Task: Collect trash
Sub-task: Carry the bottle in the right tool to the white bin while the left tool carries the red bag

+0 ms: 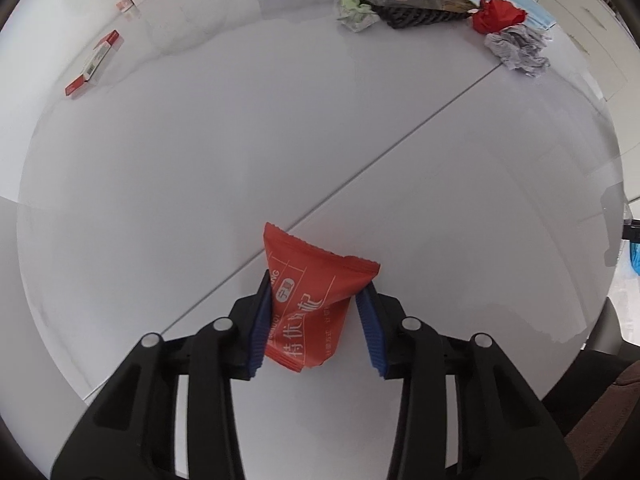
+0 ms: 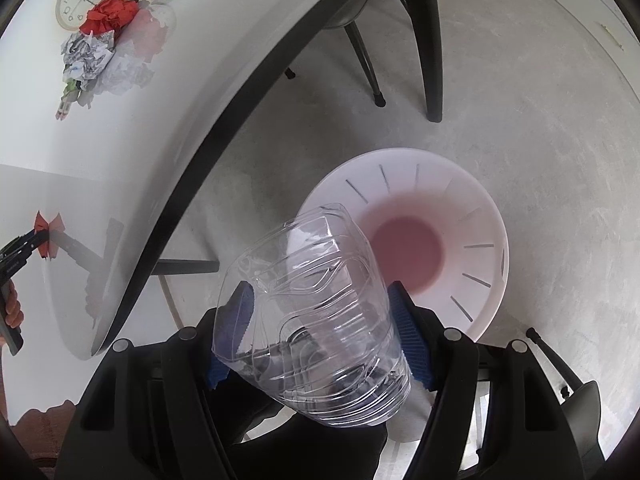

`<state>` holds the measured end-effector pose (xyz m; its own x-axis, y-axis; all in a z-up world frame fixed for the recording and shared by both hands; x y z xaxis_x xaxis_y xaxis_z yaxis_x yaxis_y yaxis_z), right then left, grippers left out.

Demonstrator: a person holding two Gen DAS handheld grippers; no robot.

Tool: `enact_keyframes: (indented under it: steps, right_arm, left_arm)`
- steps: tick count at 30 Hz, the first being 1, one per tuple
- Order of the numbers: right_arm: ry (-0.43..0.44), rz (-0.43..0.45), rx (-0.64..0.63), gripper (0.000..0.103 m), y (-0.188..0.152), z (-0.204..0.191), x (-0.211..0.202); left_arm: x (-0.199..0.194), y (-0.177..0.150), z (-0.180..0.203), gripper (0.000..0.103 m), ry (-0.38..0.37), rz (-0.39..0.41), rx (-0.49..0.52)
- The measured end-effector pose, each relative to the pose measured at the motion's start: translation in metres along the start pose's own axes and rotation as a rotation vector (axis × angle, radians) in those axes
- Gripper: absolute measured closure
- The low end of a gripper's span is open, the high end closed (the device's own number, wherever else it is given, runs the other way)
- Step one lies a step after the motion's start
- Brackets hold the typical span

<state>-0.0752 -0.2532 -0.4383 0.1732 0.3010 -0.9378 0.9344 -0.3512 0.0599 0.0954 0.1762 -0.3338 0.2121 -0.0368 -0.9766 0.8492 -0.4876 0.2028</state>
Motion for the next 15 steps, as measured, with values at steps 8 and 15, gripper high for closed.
enact_keyframes:
  steps: [8,15]
  right_arm:
    - [-0.026,0.011,0.028,0.034,-0.008,0.023,-0.001]
    - [-0.087,-0.026,-0.028,0.034,-0.013,0.049,0.030]
  left_arm:
    - [-0.069,0.054,0.169,0.066,-0.277,0.147,0.173]
    - [-0.074,0.067,0.361,0.065,-0.468,0.120,0.403]
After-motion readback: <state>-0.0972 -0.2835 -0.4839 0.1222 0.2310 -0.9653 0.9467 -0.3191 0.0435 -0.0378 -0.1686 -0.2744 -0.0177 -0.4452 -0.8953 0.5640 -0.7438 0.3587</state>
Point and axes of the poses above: each gripper's, at about its wrist camera, not at the fingertips, and x roughly the way its jaws point, z to its right, y to its top, the point moved 8 cm from there along x, roughly the way its jaws point
